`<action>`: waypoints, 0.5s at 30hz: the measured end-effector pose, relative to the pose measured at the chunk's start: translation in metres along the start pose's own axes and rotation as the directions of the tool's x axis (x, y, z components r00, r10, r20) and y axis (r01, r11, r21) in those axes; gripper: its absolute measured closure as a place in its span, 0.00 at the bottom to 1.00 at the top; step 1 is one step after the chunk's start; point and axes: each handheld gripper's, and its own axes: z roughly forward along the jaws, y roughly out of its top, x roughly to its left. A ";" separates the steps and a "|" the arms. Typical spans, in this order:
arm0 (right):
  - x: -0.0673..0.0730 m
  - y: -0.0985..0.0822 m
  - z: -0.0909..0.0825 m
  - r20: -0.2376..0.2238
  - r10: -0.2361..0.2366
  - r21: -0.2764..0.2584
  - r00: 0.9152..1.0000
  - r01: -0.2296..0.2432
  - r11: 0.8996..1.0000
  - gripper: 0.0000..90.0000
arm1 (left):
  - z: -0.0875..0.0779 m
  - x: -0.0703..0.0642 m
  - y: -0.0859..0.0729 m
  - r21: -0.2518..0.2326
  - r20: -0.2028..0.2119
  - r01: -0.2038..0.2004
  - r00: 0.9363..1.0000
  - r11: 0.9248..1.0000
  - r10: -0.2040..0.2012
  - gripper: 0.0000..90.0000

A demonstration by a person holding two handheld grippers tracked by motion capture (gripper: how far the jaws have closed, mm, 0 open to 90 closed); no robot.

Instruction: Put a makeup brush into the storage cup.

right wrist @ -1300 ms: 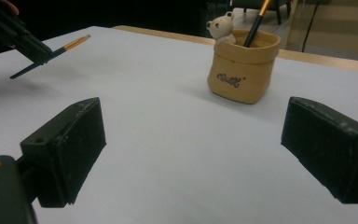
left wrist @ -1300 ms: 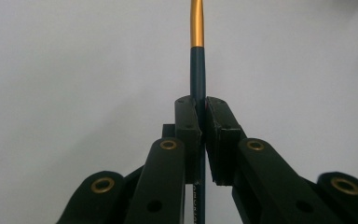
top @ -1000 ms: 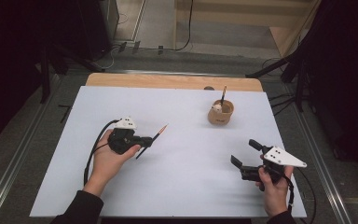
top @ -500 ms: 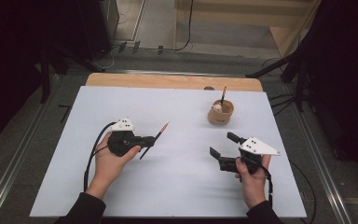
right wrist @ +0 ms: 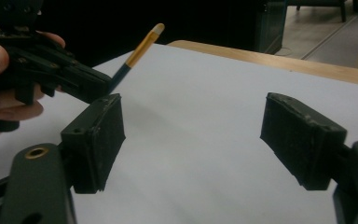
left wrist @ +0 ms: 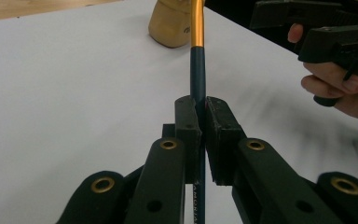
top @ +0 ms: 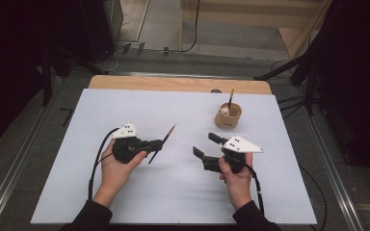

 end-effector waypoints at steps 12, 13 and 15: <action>0.014 0.009 0.022 -0.003 0.050 0.004 0.999 -0.050 0.999 0.46 | 0.005 -0.009 -0.001 -0.041 0.010 -0.005 1.000 0.999 0.006 0.94; 0.014 0.009 0.023 -0.015 0.055 -0.003 0.998 -0.055 0.998 0.47 | 0.006 -0.010 -0.001 -0.047 0.011 -0.004 1.000 0.999 0.005 0.94; 0.014 0.008 0.023 -0.030 0.073 -0.018 0.997 -0.073 0.997 0.51 | 0.007 -0.012 -0.001 -0.052 0.008 -0.009 1.000 0.999 0.010 0.94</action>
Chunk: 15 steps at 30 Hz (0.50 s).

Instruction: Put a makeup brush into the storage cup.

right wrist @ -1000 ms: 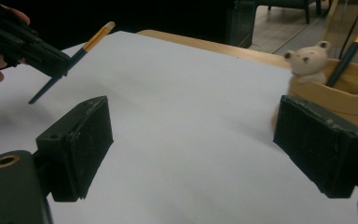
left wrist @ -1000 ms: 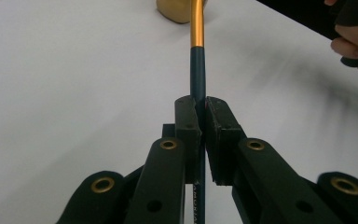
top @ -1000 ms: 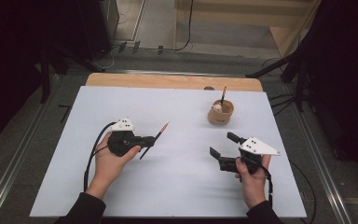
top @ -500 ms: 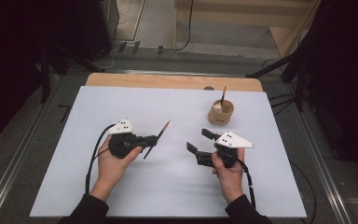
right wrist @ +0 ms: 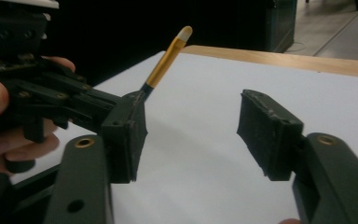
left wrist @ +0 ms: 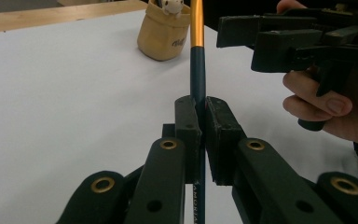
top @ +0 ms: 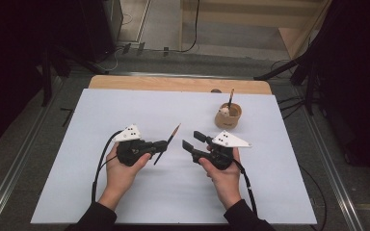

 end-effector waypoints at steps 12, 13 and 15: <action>0.007 -0.002 0.005 -0.041 0.089 -0.044 0.995 -0.091 0.995 0.62 | 0.008 -0.011 -0.003 -0.045 0.017 -0.008 1.000 0.999 0.008 0.94; 0.007 -0.002 0.005 -0.049 0.105 -0.048 0.993 -0.108 0.993 0.62 | 0.009 -0.011 -0.003 -0.044 0.020 -0.013 1.000 0.999 0.014 0.94; 0.008 -0.002 0.006 -0.061 0.119 -0.057 0.991 -0.123 0.991 0.63 | 0.011 -0.013 -0.003 -0.039 0.030 -0.012 0.999 0.999 0.013 0.94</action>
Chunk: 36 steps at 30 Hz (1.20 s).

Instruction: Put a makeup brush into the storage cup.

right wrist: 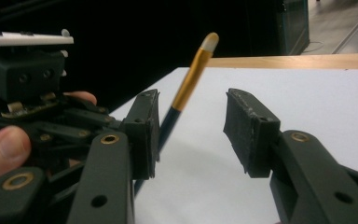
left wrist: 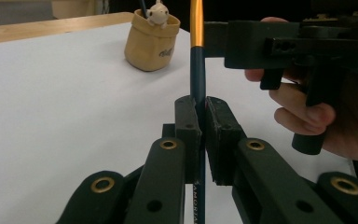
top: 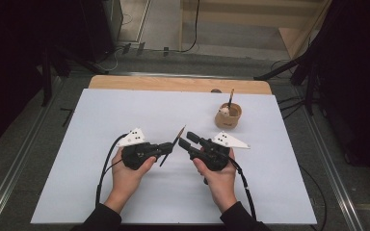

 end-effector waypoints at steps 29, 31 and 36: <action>-0.003 -0.004 0.001 -0.072 0.199 0.010 0.977 -0.199 0.980 0.78 | 0.011 -0.015 -0.001 -0.026 0.036 -0.049 0.998 0.998 0.050 0.94; -0.003 -0.004 0.001 -0.076 0.211 0.012 0.975 -0.210 0.978 0.80 | 0.010 -0.015 -0.001 -0.024 0.033 -0.052 0.998 0.998 0.053 0.94; -0.004 -0.004 0.000 -0.097 0.235 0.012 0.967 -0.235 0.972 0.86 | 0.011 -0.015 -0.002 -0.023 0.034 -0.058 0.998 0.998 0.059 0.94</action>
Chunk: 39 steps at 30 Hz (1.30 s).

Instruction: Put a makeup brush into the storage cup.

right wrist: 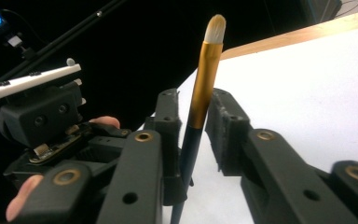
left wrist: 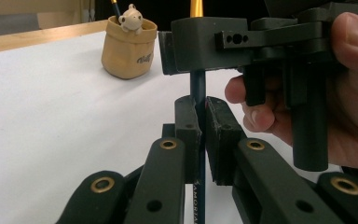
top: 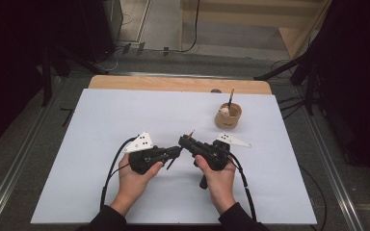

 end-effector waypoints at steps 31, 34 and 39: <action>-0.002 0.012 -0.014 0.069 -0.178 -0.037 0.982 0.181 0.983 0.94 | -0.052 0.029 -0.014 -0.133 -0.067 0.042 0.996 0.990 -0.051 0.02; -0.002 0.013 -0.014 0.075 -0.196 -0.038 0.978 0.199 0.979 0.94 | -0.060 0.032 -0.018 -0.136 -0.105 0.050 0.992 0.989 -0.065 0.00; -0.002 0.016 -0.016 0.084 -0.214 -0.042 0.973 0.218 0.975 0.94 | -0.073 0.035 -0.024 -0.141 -0.140 0.058 0.987 0.988 -0.078 0.00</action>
